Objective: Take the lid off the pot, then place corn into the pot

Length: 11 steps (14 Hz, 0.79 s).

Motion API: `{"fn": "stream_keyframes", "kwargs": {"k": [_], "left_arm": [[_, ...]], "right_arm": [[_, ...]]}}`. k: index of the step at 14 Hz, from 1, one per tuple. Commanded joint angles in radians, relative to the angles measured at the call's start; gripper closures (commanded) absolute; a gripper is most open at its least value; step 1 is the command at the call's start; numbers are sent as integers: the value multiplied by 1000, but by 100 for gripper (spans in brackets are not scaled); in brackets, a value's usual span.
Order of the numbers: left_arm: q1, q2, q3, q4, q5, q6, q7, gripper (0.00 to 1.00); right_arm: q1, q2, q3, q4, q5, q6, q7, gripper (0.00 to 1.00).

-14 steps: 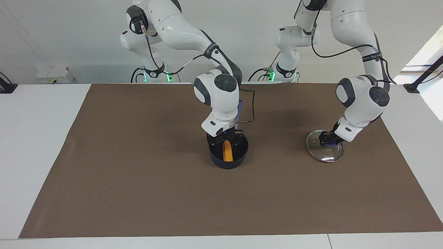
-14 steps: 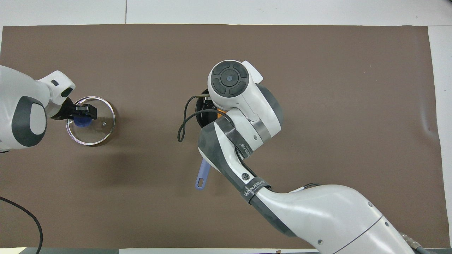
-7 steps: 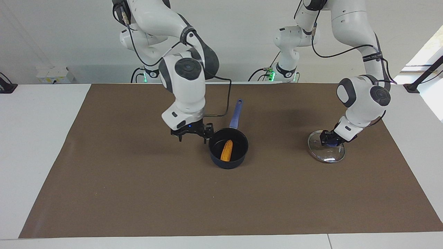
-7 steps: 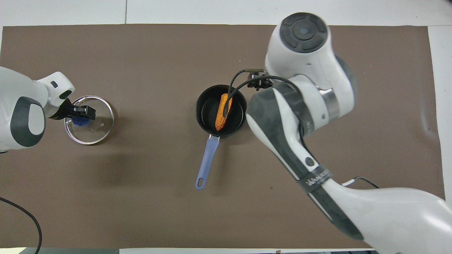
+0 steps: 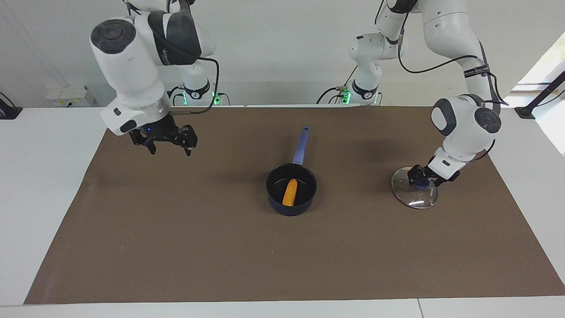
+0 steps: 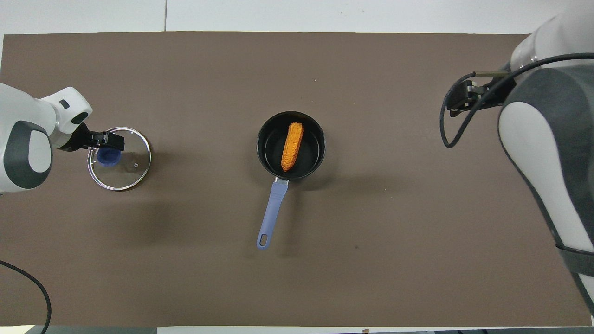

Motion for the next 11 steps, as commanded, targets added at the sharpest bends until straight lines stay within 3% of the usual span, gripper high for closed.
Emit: {"fn": "stream_keyframes", "kwargs": {"k": [1,5,9,11], "left_arm": [[-14,-21,5,168,19,-194,-32,0],[-29,-60,-1,359,22,-450,-104,0],[-52,-169,-4,353,37,-565,-108,0],[-56,-211,-5,328,42,-596,-109,0]], "right_arm": [[-32,-59,12,-59,17,-34,-35,0],[-67,-194,9,-272,15,-20,-78,0],[-145,-186,7,-277,3,83,-208,0],[-156,-189,7,-282,5,57,-228,0]]}}
